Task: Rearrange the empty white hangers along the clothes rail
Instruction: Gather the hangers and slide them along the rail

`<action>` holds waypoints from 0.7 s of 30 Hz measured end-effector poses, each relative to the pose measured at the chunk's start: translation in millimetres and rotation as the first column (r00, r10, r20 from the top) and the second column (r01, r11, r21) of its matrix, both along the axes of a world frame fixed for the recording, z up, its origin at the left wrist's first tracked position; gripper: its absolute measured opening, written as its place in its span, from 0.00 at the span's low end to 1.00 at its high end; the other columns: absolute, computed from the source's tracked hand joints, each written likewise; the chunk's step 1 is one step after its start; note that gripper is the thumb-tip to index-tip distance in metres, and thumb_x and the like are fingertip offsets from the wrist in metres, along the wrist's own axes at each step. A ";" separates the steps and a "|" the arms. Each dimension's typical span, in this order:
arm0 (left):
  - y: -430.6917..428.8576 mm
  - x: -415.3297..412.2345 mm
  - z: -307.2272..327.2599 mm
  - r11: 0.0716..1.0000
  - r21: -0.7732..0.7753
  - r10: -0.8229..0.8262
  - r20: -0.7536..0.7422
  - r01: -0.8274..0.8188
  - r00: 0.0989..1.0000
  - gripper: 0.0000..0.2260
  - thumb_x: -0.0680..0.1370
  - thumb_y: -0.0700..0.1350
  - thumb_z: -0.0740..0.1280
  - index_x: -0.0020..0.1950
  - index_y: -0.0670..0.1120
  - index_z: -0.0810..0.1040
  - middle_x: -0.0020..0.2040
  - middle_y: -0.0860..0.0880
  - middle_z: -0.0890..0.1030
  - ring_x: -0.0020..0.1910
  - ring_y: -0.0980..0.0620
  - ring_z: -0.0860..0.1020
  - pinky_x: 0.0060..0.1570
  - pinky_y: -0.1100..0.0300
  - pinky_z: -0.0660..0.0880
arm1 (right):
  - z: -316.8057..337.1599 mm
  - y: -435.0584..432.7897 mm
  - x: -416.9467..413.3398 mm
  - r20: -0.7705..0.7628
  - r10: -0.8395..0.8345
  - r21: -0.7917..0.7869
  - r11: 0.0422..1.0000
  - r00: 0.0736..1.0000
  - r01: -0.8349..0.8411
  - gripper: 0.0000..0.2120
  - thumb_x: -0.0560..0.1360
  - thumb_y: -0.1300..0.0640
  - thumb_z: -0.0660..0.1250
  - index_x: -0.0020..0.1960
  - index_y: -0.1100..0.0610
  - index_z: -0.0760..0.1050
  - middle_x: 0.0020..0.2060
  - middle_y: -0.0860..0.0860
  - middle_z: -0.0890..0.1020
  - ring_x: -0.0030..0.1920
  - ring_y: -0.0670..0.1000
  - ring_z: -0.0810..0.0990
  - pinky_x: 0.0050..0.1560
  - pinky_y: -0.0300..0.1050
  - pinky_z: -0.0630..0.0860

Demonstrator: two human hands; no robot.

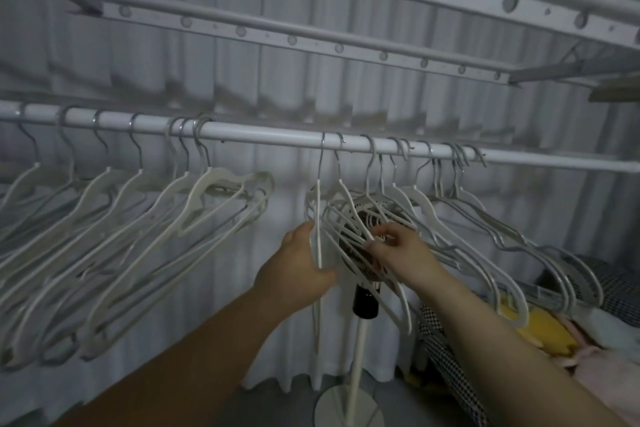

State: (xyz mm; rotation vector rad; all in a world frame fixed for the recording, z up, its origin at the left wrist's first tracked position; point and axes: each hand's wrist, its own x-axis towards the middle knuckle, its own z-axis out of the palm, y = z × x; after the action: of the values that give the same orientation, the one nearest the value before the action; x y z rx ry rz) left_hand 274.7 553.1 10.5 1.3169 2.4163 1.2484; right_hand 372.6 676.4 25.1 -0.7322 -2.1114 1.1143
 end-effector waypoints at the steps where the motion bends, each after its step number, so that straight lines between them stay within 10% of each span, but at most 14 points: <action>1: 1.6 -0.1 -2.0 1.000 0.006 0.011 -0.004 -0.011 1.000 0.31 0.76 0.44 0.63 0.74 0.48 0.51 0.71 0.47 0.62 0.62 0.44 0.73 0.59 0.53 0.73 | 0.7 1.5 2.2 0.003 0.005 0.000 1.000 1.000 -0.005 0.04 0.75 0.61 0.64 0.49 0.56 0.71 0.28 0.50 0.75 0.18 0.38 0.72 0.23 0.28 0.68; 5: -2.4 -1.9 -7.3 0.988 0.114 0.094 0.080 -0.103 0.992 0.28 0.77 0.35 0.53 0.75 0.49 0.51 0.72 0.45 0.63 0.45 0.39 0.78 0.42 0.52 0.76 | 3.2 2.1 6.0 0.049 0.014 0.065 0.998 0.999 -0.017 0.05 0.75 0.61 0.64 0.49 0.59 0.76 0.28 0.50 0.75 0.27 0.44 0.73 0.23 0.26 0.66; 9: -15.9 -11.8 -5.9 0.974 0.148 0.164 0.041 -0.169 0.986 0.26 0.76 0.34 0.53 0.74 0.48 0.56 0.70 0.44 0.66 0.55 0.36 0.77 0.54 0.48 0.75 | 4.4 -1.0 -1.0 0.062 0.028 0.094 0.995 0.998 -0.033 0.08 0.75 0.61 0.63 0.52 0.61 0.78 0.26 0.50 0.75 0.22 0.41 0.73 0.21 0.26 0.65; 14: -45.0 -32.5 -5.8 0.948 0.200 0.239 0.062 -0.247 0.969 0.25 0.76 0.33 0.53 0.71 0.48 0.61 0.59 0.44 0.74 0.32 0.46 0.75 0.38 0.57 0.75 | 6.0 -11.0 -19.2 0.088 0.072 0.094 0.992 0.994 -0.080 0.09 0.75 0.62 0.63 0.53 0.62 0.77 0.24 0.49 0.76 0.26 0.46 0.73 0.28 0.36 0.71; 21: -77.2 -56.1 -12.6 0.923 0.225 0.312 0.042 -0.313 0.949 0.23 0.76 0.31 0.54 0.70 0.45 0.65 0.64 0.40 0.74 0.55 0.38 0.78 0.56 0.46 0.75 | 15.3 -20.6 -43.3 0.193 0.021 0.284 0.956 0.981 -0.077 0.11 0.75 0.62 0.60 0.54 0.63 0.77 0.26 0.46 0.75 0.26 0.43 0.73 0.24 0.27 0.67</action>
State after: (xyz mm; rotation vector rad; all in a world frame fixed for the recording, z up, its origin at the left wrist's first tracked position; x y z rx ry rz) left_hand 218.6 475.9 -2.1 0.9936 2.6189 1.6505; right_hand 329.3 655.8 40.4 -0.6676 -2.3986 0.7575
